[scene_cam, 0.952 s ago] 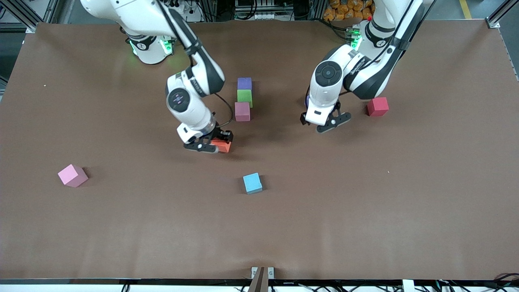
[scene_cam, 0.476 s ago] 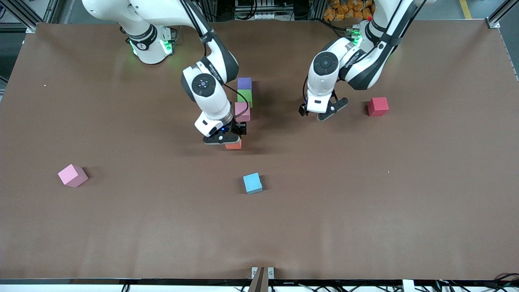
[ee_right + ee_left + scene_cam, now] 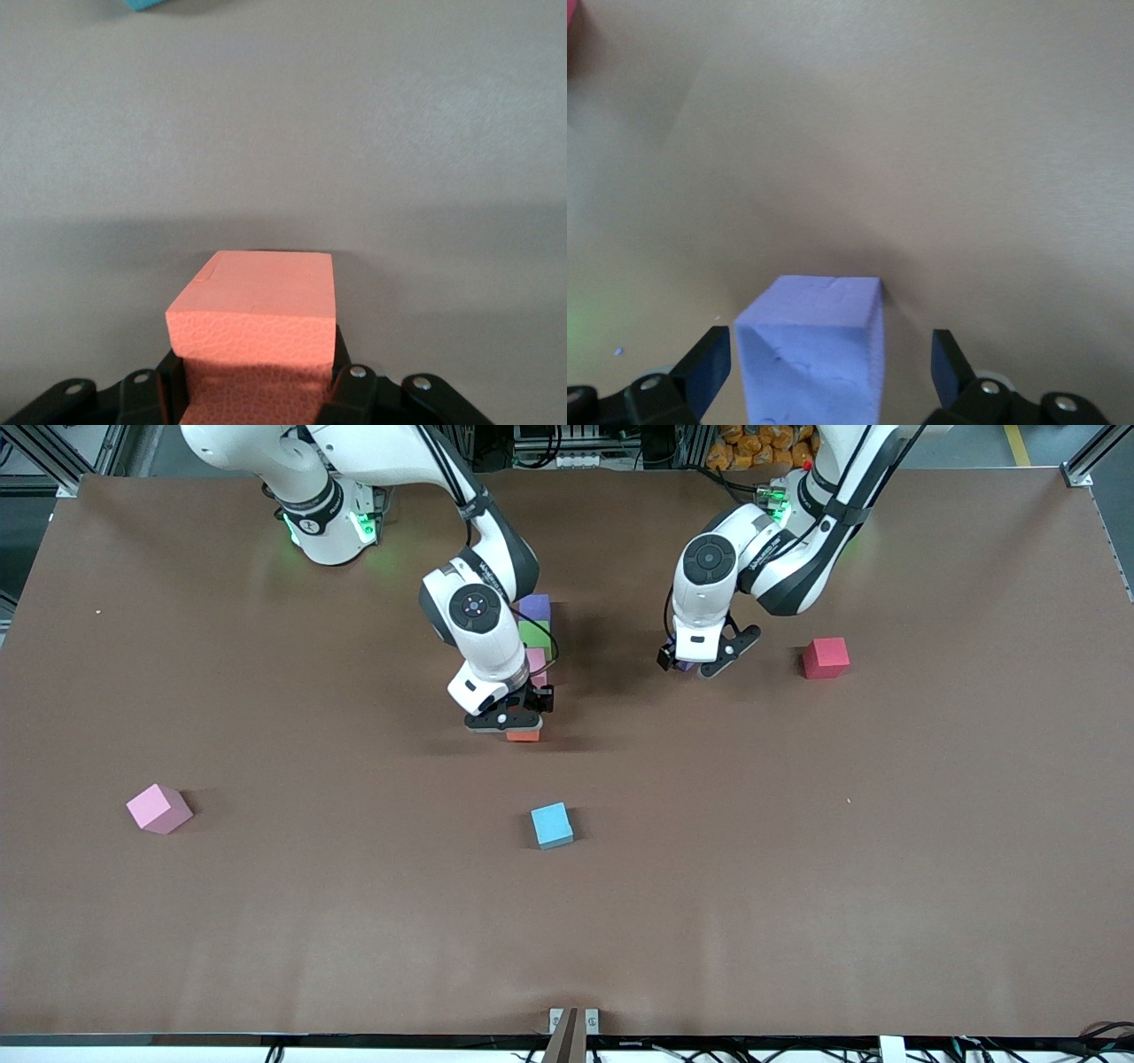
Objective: Arrange blocks into number 1
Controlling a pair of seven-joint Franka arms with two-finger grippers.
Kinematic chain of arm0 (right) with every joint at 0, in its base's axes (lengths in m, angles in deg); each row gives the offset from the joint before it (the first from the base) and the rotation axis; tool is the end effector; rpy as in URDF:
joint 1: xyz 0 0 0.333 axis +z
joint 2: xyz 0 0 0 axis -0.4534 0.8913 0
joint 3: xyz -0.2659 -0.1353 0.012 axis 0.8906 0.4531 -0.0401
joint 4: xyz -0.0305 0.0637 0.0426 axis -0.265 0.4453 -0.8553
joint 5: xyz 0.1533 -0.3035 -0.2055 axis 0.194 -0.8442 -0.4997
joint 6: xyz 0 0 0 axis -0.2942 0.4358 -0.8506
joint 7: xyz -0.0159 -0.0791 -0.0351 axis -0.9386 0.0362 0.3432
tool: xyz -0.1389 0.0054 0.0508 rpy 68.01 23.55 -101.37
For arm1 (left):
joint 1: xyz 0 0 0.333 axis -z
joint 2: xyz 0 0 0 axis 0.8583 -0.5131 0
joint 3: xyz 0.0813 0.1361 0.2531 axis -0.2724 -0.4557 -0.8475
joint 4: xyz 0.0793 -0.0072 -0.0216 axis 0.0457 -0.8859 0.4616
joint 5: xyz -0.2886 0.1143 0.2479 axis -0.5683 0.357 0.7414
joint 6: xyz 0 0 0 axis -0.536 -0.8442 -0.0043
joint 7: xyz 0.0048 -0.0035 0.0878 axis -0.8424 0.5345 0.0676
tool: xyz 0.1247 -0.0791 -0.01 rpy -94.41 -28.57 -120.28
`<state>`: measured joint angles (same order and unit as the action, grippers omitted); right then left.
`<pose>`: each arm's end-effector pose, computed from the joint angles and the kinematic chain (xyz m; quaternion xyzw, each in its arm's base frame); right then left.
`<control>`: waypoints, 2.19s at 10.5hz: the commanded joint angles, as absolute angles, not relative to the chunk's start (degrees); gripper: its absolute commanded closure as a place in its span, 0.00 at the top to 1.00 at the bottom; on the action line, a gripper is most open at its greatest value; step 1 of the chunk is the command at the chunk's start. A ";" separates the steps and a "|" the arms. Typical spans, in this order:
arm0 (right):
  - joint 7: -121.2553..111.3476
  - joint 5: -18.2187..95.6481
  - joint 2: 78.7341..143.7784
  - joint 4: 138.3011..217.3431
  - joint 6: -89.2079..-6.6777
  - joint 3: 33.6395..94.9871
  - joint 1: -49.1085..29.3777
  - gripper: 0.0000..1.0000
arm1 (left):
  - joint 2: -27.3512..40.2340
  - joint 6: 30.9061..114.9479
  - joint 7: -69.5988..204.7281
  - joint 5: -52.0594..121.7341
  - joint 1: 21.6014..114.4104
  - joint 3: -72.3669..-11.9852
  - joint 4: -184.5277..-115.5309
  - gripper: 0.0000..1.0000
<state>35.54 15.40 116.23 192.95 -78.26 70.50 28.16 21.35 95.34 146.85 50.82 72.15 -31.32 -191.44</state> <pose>0.4461 0.4243 0.1616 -0.9990 0.0121 -0.0141 0.0408 0.3296 -0.3101 0.1558 -0.9418 -0.3227 0.0502 0.0795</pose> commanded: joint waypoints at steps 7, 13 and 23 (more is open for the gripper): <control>39.80 14.61 116.09 194.90 -77.78 67.04 29.29 0.59 | 23.80 98.31 149.96 49.28 71.61 -29.48 -194.98 1.00; 40.16 14.44 114.16 198.06 -77.87 65.98 27.35 0.59 | 22.31 101.48 150.41 49.28 72.14 -28.51 -197.09 1.00; 40.24 14.44 109.08 197.81 -75.68 65.46 23.59 1.00 | 17.74 104.48 149.88 49.72 71.61 -29.04 -192.89 0.00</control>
